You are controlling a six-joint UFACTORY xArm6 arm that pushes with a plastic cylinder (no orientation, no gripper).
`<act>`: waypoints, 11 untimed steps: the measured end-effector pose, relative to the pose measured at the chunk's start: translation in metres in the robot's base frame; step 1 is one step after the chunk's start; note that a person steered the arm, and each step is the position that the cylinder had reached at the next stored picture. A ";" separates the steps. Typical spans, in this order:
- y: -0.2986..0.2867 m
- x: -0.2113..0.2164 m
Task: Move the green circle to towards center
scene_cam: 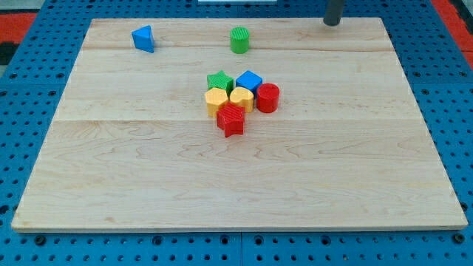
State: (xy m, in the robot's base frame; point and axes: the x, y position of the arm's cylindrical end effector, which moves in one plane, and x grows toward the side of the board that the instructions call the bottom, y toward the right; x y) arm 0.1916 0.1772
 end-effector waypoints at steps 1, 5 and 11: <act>-0.039 0.005; -0.155 0.022; -0.183 0.069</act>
